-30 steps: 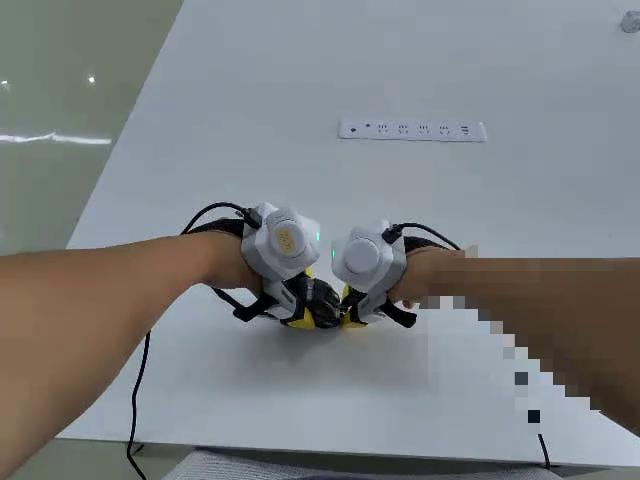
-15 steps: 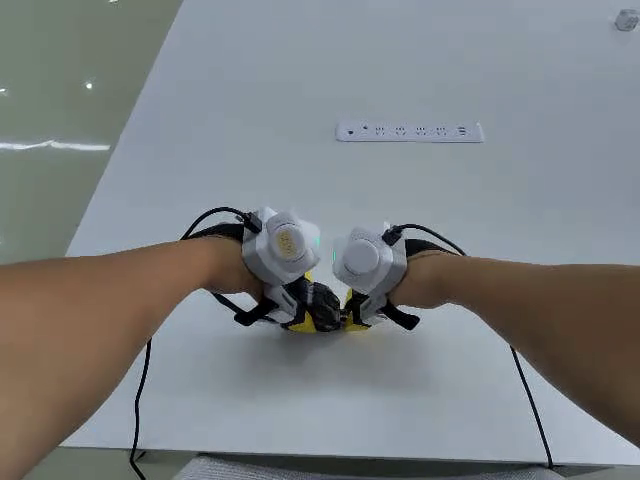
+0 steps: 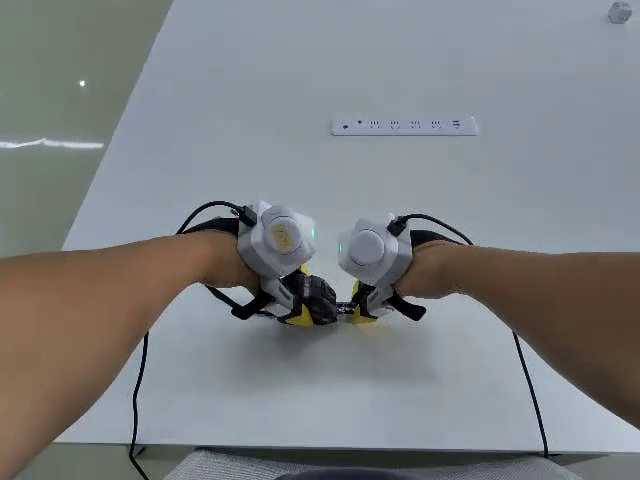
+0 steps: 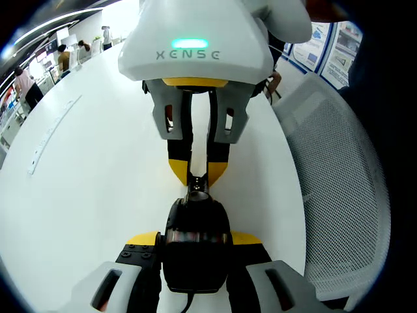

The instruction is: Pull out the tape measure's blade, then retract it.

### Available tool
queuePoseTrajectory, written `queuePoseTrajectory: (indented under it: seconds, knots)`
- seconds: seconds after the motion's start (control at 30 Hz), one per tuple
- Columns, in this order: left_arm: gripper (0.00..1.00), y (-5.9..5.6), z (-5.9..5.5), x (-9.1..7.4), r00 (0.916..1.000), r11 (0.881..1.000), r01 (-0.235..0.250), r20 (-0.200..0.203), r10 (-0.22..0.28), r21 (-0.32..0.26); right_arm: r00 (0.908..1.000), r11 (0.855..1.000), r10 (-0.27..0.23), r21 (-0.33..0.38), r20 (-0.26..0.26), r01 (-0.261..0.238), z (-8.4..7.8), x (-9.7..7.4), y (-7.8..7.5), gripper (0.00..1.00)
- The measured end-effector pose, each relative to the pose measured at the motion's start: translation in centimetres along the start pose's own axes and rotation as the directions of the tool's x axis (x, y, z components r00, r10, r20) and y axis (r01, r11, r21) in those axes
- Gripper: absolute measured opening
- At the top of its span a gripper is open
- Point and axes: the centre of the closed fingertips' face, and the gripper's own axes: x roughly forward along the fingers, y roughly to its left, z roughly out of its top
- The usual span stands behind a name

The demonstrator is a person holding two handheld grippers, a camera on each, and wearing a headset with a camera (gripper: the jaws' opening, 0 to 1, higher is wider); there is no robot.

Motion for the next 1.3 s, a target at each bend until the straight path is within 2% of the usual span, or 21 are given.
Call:
queuePoseTrajectory:
  seconds: [0.73, 1.3]
  knots:
    - [0.35, 0.0, 0.0, 0.0, 1.0, 1.0, -0.003, 0.001, 0.003, 0.003, 0.9998, 1.0, 0.001, 0.022, -0.021, -0.001, -1.7, -0.9, 0.0, 0.11]
    - [0.35, 0.0, 0.0, 0.0, 1.0, 1.0, -0.005, 0.003, 0.005, 0.0, 0.9995, 0.999, -0.01, 0.032, -0.031, 0.011, -2.3, -1.1, -0.2, 0.12]
